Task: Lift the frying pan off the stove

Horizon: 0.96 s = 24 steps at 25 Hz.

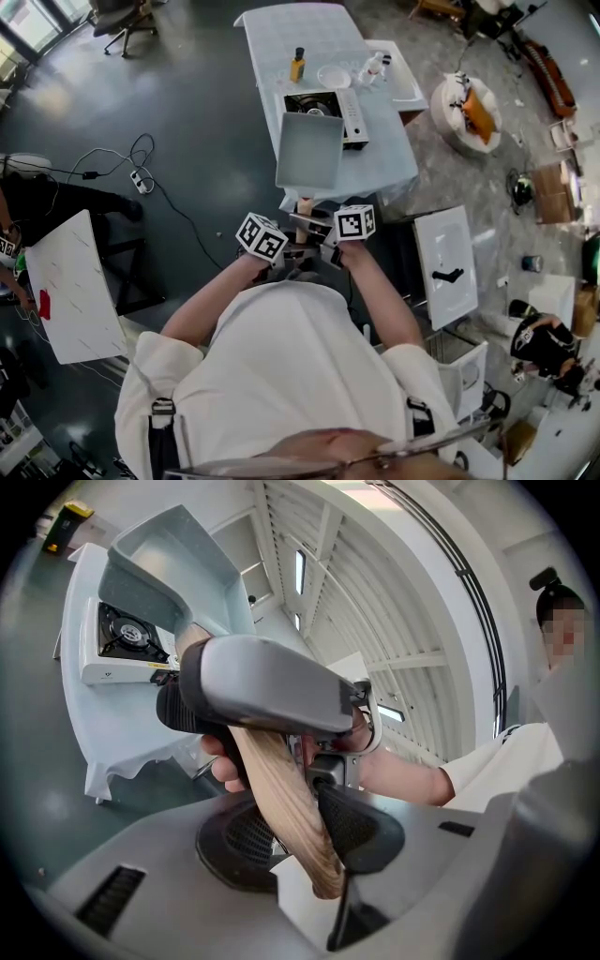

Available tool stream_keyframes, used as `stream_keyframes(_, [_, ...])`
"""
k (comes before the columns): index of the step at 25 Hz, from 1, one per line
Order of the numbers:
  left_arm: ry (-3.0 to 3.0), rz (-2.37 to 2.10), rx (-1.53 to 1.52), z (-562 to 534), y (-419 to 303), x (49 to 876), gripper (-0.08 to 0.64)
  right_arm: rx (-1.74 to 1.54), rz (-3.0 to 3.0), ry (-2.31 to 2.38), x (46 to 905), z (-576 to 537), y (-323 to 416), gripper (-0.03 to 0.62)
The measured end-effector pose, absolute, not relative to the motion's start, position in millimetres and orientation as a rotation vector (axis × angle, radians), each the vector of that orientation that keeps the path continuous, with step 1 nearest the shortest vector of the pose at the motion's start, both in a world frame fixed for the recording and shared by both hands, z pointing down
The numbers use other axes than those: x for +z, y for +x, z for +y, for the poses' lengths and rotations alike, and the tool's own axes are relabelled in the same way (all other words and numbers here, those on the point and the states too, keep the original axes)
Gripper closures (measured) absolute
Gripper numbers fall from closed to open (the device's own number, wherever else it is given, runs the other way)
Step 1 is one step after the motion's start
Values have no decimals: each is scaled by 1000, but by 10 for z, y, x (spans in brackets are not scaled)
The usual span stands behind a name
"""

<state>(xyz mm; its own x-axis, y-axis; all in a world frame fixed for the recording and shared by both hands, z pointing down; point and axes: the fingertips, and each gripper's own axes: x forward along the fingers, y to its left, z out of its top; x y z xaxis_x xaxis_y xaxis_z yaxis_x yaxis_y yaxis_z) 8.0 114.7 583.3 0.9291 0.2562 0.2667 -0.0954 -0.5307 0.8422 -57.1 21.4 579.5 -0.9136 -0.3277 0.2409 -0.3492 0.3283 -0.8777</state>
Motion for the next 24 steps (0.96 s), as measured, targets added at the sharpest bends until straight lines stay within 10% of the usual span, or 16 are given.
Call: stream_keyframes(24, [2086, 125, 466, 1138, 43, 5886, 405, 1692, -2559, 652, 5762, 217, -585, 387])
